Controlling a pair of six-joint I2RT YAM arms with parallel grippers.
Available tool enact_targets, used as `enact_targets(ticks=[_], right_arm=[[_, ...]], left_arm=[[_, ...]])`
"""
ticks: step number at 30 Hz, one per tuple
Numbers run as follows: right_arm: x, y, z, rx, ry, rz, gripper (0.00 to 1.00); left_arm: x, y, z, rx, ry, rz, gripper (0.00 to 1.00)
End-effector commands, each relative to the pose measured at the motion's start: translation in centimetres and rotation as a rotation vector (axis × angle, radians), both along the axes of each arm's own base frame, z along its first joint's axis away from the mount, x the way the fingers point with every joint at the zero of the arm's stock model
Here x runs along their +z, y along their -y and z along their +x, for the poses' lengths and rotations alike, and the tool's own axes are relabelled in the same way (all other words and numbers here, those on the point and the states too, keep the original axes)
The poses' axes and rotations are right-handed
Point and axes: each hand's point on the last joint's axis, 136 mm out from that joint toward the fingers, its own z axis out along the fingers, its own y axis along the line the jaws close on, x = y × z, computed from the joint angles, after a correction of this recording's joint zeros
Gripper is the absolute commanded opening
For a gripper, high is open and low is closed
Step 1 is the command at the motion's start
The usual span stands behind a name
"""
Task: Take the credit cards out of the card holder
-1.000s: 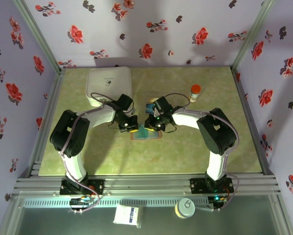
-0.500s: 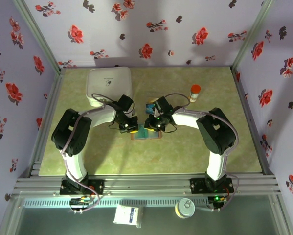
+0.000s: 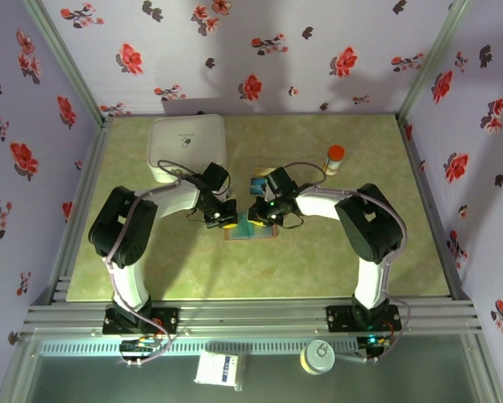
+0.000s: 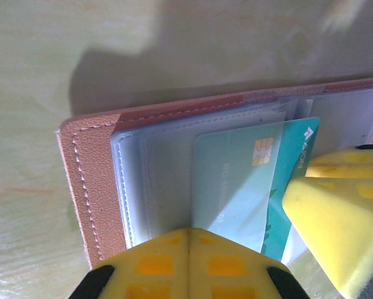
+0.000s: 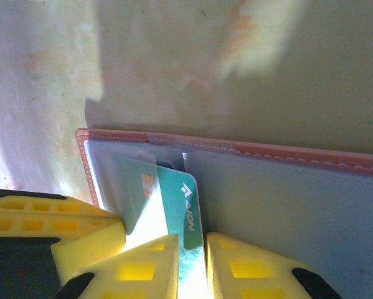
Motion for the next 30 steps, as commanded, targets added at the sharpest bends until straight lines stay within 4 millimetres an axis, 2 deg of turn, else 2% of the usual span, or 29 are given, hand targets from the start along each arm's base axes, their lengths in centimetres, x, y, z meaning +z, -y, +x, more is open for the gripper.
enact_targets(ticks=[1,12,22,30], right_arm=[[1.4,-0.5,0.0,0.0,0.011,0.056,0.19],[1.4,-0.4,-0.1,-0.003,0.015,0.078,0.13],[1.1,2.1,0.2,-0.033,0.027,0.017,0.08],[2.0,3.8,0.2,-0.032,0.058,-0.064,0.06]], left_arm=[[-0.6,-0.6,-0.8,-0.013,-0.03,0.046,0.0],[-0.6,-0.6,-0.8,-0.013,-0.029,0.047,0.0],[-0.9,-0.8,-0.9,-0.016,-0.033,0.058,0.0],[-0.8,-0.8,-0.9,-0.014,-0.031,0.057,0.0]])
